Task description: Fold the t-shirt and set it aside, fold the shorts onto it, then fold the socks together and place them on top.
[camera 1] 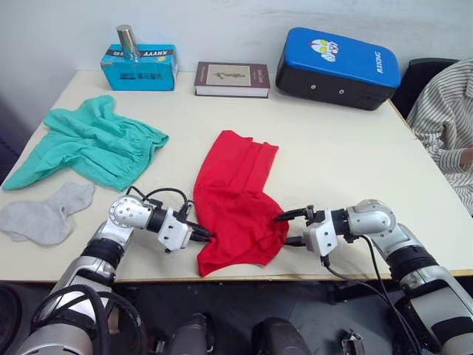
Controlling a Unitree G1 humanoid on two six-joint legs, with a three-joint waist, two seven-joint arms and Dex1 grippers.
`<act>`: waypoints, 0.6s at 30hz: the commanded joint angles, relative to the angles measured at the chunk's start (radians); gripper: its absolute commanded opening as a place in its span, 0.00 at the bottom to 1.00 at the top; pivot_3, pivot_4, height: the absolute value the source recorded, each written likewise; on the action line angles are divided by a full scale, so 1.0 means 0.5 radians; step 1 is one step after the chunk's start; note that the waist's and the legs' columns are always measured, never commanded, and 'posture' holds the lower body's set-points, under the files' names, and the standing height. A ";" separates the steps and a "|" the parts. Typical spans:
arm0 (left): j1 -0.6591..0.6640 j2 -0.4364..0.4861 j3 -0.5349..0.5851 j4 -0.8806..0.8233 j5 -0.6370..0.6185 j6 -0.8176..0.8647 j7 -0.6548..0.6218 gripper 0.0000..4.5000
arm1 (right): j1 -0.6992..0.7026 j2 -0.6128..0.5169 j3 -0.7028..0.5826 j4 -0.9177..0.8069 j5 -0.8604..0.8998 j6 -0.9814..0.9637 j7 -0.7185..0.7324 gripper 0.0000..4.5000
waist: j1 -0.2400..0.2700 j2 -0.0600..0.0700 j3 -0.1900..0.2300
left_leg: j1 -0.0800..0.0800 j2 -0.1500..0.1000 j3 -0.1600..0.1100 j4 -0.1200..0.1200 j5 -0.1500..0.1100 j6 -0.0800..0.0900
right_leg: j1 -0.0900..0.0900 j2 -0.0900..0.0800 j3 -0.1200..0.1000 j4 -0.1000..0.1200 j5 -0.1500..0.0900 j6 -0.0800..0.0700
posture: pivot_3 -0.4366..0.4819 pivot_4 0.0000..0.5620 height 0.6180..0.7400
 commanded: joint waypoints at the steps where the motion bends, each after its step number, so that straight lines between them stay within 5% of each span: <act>1: 0.118 0.094 0.109 -0.246 -0.199 0.131 -0.105 0.00 | 0.103 -0.030 0.070 -0.038 -0.061 0.138 0.070 0.37 | -0.003 0.002 0.001 | 0.000 0.000 0.000 0.000 0.001 0.001 | 0.000 0.000 0.000 0.000 0.000 0.000 | 0.48 0.27 1.00; 6: 0.279 0.130 0.172 -0.402 -0.203 0.221 -0.125 0.00 | 0.217 -0.107 0.036 -0.245 0.042 0.251 0.129 0.01 | 0.006 0.010 0.007 | 0.000 0.000 0.000 -0.002 -0.002 0.002 | -0.001 0.001 0.000 -0.001 0.000 0.000 | 0.48 0.27 1.00; 18: 0.554 0.208 0.299 -0.714 -0.179 0.392 0.007 0.00 | 0.886 -0.753 -0.225 -1.504 0.751 1.223 0.415 0.01 | 0.067 0.030 0.027 | -0.044 -0.003 -0.004 0.003 -0.007 0.009 | -0.033 -0.001 -0.005 -0.007 0.001 0.003 | 0.48 0.27 1.00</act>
